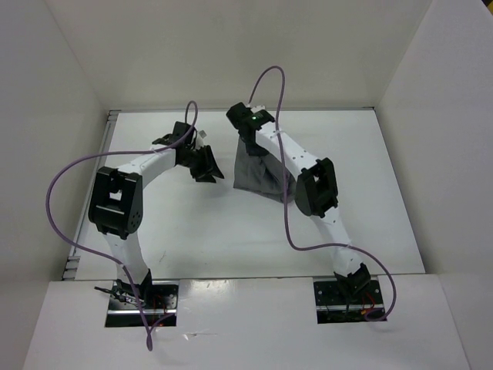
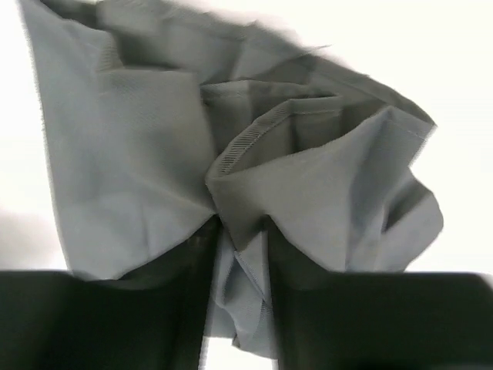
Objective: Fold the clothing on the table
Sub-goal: Fold the skirt
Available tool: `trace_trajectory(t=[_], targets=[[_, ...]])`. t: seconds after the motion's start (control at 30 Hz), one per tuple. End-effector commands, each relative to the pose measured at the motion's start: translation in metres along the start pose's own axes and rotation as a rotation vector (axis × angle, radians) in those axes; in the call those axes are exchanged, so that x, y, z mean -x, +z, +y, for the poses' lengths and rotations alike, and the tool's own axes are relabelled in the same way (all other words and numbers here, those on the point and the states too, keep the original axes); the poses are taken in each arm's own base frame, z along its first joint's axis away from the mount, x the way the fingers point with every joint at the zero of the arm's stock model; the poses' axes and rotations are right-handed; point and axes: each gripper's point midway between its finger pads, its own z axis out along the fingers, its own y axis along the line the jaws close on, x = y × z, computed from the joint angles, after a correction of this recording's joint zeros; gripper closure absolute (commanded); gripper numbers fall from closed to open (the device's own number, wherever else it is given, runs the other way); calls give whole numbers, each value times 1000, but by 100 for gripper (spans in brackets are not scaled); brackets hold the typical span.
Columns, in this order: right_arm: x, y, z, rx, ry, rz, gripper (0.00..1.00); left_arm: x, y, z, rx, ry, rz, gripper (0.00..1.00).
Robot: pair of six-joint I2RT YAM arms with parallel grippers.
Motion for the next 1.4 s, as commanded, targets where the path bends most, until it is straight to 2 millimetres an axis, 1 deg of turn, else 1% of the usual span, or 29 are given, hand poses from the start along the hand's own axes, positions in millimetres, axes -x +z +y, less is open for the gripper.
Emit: trace_trajectory(t=[0.0, 0.03, 0.07, 0.17, 0.23, 0.33, 0.37, 0.4, 0.43, 0.47, 0.5, 0.53, 0.57, 0.6, 0.63, 0.67, 0.7, 0.8, 0.83, 0.9, 0.93, 0.97, 1.03, 1.07, 1.1, 1.2, 1.3, 1.33, 1.37], targets=[[5, -5, -28, -158, 20, -14, 70, 3, -14, -14, -65, 44, -27, 53], [16, -12, -30, -164, 52, -45, 86, 3, -14, -14, -65, 44, -27, 53], [14, -11, -31, -170, 44, -36, 94, 3, -14, -14, -65, 44, -27, 53], [25, -23, -32, -152, 60, -66, 94, 3, -14, -14, -65, 44, -27, 53], [29, -29, -31, -133, 70, -73, 100, 0, -13, -12, -60, 40, -20, 53], [33, -44, -41, -110, 91, -76, 100, 2, -16, -16, -77, 49, -28, 53], [32, -50, -41, -89, 93, -68, 98, -1, -14, -14, -72, 45, -22, 51], [31, -57, -50, -86, 102, -61, 95, -1, -14, -14, -72, 45, -21, 51], [31, -58, -59, -95, 110, -55, 90, 1, -14, -15, -77, 50, -29, 51], [27, -61, -60, -89, 116, -45, 84, 0, -15, -17, -86, 50, -23, 51], [16, -51, -77, -127, 112, 0, 79, 0, -15, -17, -86, 50, -23, 51], [16, -60, -88, -131, 158, -4, 74, -1, -15, -18, -94, 51, -18, 51], [9, -58, -95, -141, 174, 19, 74, 1, -15, -19, -98, 55, -25, 51], [-9, -48, -110, -182, 176, 71, 72, 1, -15, -19, -98, 55, -25, 51], [-10, -58, -119, -198, 194, 54, 72, -1, -12, -18, -102, 51, -13, 51], [-14, -58, -129, -225, 227, 55, 66, -1, -12, -18, -102, 42, -13, 51], [-25, -56, -135, -252, 207, 76, 64, 1, -12, -19, -106, 46, -19, 51], [-24, -57, -133, -231, 222, 62, 64, 0, -8, -19, -111, 41, -5, 51], [-24, -57, -133, -231, 222, 62, 64, 3, -10, -23, -126, 48, -7, 51], [-24, -58, -128, -227, 213, 63, 60, 5, -8, -24, -126, 48, -7, 51], [-19, -59, -127, -219, 223, 48, 56, 5, -8, -24, -126, 48, -8, 51], [-17, -58, -118, -193, 209, 47, 44, 5, -8, -24, -126, 48, -8, 51], [-10, -58, -108, -139, 220, 35, 37, 5, -8, -24, -126, 48, -8, 51], [-1, -58, -105, -120, 228, 5, 29, 5, -8, -24, -126, 48, -8, 51], [3, -60, -102, -100, 225, -4, 29, 5, -11, -26, -130, 53, -14, 51], [3, -44, -95, -91, 230, 20, 29, 3, -10, -23, -126, 48, -8, 51], [3, -28, -98, -100, 245, 35, 29, 1, -11, -23, -126, 48, -8, 51], [-2, -20, -96, -107, 237, 49, 30, 1, -11, -23, -126, 48, -8, 51], [1, -15, -97, -100, 263, 44, 30, 1, -11, -23, -126, 48, -8, 51]])
